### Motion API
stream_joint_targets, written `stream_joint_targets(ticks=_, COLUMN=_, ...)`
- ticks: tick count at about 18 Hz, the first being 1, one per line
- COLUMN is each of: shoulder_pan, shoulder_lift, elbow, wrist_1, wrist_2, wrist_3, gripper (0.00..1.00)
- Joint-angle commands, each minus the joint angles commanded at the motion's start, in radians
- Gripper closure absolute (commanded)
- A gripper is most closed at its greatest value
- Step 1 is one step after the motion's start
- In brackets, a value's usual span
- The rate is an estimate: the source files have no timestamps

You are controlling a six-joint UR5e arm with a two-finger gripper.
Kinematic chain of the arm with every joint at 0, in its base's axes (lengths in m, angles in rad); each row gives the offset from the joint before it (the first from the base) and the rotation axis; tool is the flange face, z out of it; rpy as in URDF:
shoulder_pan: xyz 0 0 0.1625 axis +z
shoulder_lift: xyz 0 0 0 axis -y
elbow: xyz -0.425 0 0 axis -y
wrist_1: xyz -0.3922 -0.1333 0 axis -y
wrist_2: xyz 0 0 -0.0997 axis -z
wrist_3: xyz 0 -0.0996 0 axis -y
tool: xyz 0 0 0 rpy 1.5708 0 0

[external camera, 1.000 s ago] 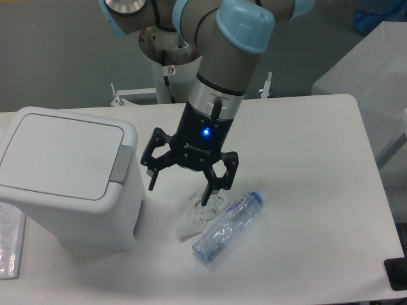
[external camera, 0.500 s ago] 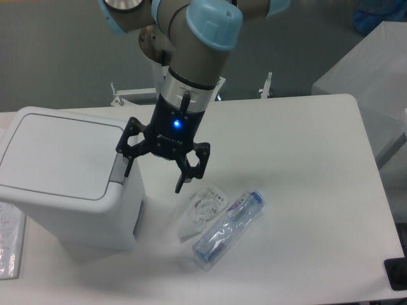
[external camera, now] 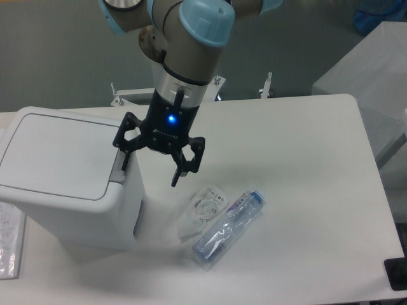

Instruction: Open the trash can

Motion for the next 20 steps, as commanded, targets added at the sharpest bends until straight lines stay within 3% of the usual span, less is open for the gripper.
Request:
stream_joint_targets(ticks=11, shoulder_pan=0.0, shoulder_lift=0.002, elbow=0.029, wrist_1=0.003, wrist_2=0.0, wrist_3=0.009, gripper=0.0)
stream_joint_targets(ticks=14, shoulder_pan=0.006, shoulder_lift=-0.012, elbow=0.08, wrist_1=0.057, wrist_2=0.0, wrist_3=0.014, gripper=0.0)
stream_joint_targets(ticks=17, shoulder_pan=0.031, shoulder_lift=-0.066, elbow=0.112, wrist_1=0.155, wrist_2=0.003, wrist_3=0.031, gripper=0.0)
stream_joint_targets(ticks=20, shoulder_pan=0.097, shoulder_lift=-0.109, elbow=0.117, wrist_1=0.169, wrist_2=0.06, wrist_3=0.113, gripper=0.0)
